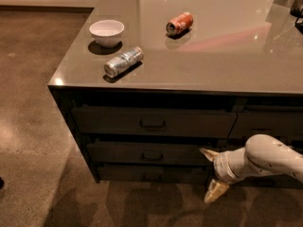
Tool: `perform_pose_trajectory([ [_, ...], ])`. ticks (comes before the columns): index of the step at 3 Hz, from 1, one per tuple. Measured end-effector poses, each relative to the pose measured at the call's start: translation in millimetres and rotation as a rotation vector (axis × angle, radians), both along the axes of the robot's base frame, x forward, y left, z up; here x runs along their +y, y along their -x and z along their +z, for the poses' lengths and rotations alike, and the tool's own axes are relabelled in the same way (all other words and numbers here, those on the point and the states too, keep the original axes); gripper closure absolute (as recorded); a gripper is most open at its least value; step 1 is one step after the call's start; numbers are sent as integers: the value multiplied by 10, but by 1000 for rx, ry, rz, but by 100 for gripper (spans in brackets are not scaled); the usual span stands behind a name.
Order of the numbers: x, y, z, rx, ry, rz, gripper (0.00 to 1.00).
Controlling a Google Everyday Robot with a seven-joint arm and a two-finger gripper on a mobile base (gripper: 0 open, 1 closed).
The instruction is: Open middle drawer
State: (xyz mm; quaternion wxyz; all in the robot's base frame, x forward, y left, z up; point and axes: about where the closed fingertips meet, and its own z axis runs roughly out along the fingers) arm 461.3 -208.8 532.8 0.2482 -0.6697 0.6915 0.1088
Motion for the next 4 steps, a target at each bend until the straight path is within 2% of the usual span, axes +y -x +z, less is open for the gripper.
perform_pose_trajectory([
  [1,129,-408,-246,-132,-101,6,0],
  [2,335,-757,-800,-179,-158,81,0],
  [3,340,-772,-817,-179,-160,80,0],
  [4,358,-794,-868,-194,-88,103,0],
])
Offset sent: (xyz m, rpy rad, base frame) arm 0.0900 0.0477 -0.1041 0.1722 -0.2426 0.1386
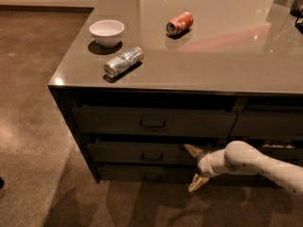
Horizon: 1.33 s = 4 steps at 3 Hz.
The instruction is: Open middle drawer
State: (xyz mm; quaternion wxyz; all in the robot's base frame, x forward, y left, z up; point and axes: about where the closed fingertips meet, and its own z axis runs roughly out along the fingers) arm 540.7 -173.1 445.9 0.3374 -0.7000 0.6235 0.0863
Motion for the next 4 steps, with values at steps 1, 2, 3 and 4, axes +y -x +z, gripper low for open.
perform_pose_trajectory([
  [1,-8,-117,-126,-62,132,34,0],
  [2,-200,-302,-209,-112,199,27,0],
  [3,-329,-526,-263,-122,227,28,0],
  [4,-390,-674,-346,-92,235,24,10],
])
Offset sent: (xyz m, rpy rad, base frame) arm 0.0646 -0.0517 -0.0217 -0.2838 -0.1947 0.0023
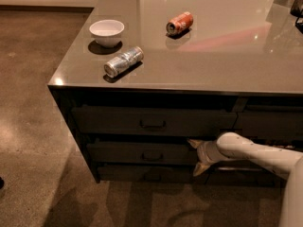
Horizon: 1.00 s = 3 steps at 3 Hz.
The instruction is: Open middle drawer
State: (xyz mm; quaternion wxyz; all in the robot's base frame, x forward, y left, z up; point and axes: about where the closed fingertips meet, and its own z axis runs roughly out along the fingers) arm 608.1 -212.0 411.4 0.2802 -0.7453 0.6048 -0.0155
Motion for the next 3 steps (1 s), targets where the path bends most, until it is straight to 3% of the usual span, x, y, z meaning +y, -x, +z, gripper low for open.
perform_pose_trajectory([
  [1,-42,-44,-116,36,-13,-17,27],
  [3,-51,182,-150,102,-53,-25,30],
])
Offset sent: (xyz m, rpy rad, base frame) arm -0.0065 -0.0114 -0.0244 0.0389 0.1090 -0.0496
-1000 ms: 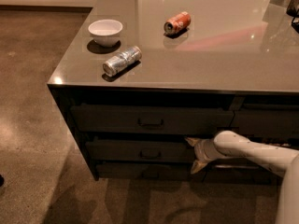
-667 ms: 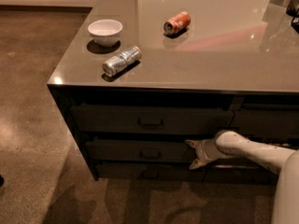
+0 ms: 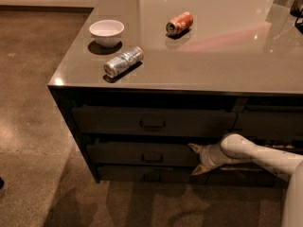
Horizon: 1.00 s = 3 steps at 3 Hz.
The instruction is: Open middle drawer
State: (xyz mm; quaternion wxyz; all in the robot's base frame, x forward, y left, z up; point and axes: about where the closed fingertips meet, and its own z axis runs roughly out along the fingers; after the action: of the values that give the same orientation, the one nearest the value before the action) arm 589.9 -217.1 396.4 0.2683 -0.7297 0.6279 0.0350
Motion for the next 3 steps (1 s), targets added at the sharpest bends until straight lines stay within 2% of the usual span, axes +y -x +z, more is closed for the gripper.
perform_pose_trajectory([
  [1,35,257,99,31,-21,18,29],
  [2,76,584,205,72,-39,37,32],
  [3,108,811,410,53,-75,59,10],
])
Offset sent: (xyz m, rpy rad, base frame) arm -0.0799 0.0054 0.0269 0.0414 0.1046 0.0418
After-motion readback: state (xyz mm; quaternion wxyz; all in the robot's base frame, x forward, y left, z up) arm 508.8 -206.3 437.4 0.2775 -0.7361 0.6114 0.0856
